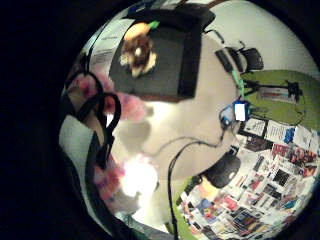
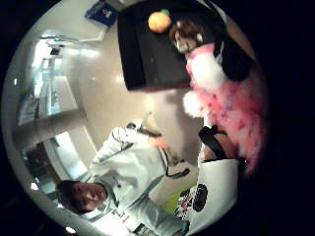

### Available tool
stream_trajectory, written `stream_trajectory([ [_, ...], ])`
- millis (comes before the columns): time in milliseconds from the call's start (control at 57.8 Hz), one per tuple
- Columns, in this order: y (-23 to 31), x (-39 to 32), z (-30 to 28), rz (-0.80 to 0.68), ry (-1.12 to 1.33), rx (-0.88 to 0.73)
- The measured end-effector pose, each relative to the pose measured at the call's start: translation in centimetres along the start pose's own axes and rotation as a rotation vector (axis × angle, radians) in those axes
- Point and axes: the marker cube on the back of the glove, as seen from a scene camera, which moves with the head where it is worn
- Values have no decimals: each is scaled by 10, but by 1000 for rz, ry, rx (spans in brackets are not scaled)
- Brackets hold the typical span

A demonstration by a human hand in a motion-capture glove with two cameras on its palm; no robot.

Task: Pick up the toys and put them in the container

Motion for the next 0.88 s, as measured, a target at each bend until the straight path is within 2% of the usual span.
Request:
stream_trajectory([
  [104, -35, 4, -24, 47, 5, 247],
  [156, -50, 7, -31, 87, 22, 295],
  [294, -73, 7, -34, 111, -6, 322],
  [502, -77, 6, -30, 102, -10, 328],
  [744, -60, 17, -36, 86, 16, 343],
  [883, -28, 32, -45, 69, 44, 344],
])
